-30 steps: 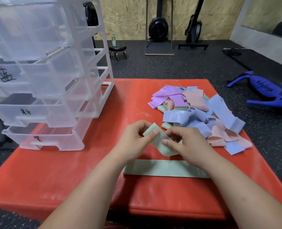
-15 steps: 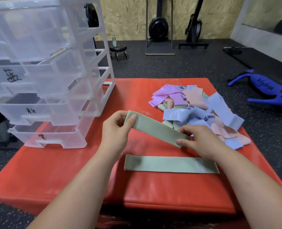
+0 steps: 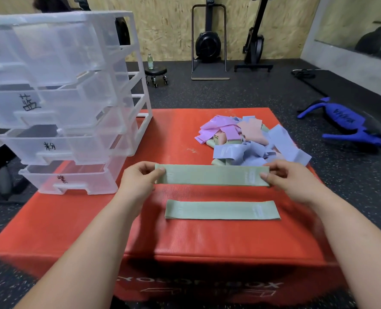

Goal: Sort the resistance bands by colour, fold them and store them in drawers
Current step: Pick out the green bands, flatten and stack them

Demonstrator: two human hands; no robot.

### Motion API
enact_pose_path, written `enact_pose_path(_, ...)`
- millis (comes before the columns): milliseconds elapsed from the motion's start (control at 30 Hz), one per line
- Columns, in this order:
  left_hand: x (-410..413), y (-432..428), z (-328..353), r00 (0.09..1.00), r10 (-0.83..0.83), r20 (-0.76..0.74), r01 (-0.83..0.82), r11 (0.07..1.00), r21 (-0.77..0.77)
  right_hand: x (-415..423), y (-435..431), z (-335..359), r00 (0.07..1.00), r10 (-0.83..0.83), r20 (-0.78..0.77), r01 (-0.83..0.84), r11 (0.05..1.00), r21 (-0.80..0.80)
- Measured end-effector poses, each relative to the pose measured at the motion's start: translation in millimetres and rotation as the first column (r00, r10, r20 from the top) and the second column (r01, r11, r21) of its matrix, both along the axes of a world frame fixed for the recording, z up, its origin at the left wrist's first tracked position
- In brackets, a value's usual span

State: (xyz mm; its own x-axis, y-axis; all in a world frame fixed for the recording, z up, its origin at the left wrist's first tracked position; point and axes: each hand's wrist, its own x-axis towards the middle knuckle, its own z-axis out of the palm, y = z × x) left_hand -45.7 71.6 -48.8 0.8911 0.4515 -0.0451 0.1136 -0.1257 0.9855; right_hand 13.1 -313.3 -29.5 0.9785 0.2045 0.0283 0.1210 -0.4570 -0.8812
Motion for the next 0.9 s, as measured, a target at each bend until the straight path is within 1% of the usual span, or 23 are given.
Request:
enact_pose_path(67, -6, 4, -2, 0.995, -0.040, -0.088, 0.044, 0.998, 0.044, -6, -6, -1, 0.997, -0.021, -0.076, 0.025, 0.998, 0.052)
enact_pose_path(133, -12, 6, -4, 0.986, -0.084, -0.144, 0.100, 0.989, 0.109, -12, -11, -2, 0.994, -0.005, -0.113, 0.008, 1.000, 0.024)
enact_pose_path(200, -18, 5, -4, 0.976, -0.118, -0.182, 0.158, 0.963, 0.220, -16, -15, -6, 0.995, -0.002, -0.101, -0.003, 0.998, -0.059)
enact_pose_path(333, -27, 0, -4, 0.961, -0.124, -0.248, 0.233, 0.845, 0.481, -23, -20, -10, 0.995, 0.001, -0.097, -0.021, 0.980, -0.200)
enact_pose_path(467, -31, -10, -2, 0.943, -0.154, -0.294, 0.314, 0.704, 0.637, -25, -21, -16, 0.997, 0.000, -0.083, -0.027, 0.945, -0.325)
enact_pose_path(567, -32, -17, -7, 0.936, -0.158, -0.315, 0.341, 0.631, 0.697, -26, -19, -22, 0.999, 0.000, -0.039, -0.017, 0.898, -0.440)
enact_pose_path(633, -31, -21, -11, 0.936, -0.152, -0.318, 0.342, 0.609, 0.716, -28, -14, -25, 1.000, 0.013, -0.015, -0.018, 0.855, -0.518)
enact_pose_path(767, -28, -22, -13, 0.939, -0.162, -0.304, 0.341, 0.561, 0.754, -29, -8, -24, 0.998, 0.006, 0.055, 0.031, 0.767, -0.641)
enact_pose_path(833, -26, -19, -14, 0.932, -0.204, -0.299, 0.362, 0.535, 0.763, -28, -8, -21, 0.998, 0.022, 0.066, 0.029, 0.733, -0.680)
enact_pose_path(900, -26, -13, -13, 0.910, -0.277, -0.308, 0.411, 0.513, 0.753, -27, -12, -20, 0.997, 0.054, 0.060, 0.002, 0.729, -0.685)
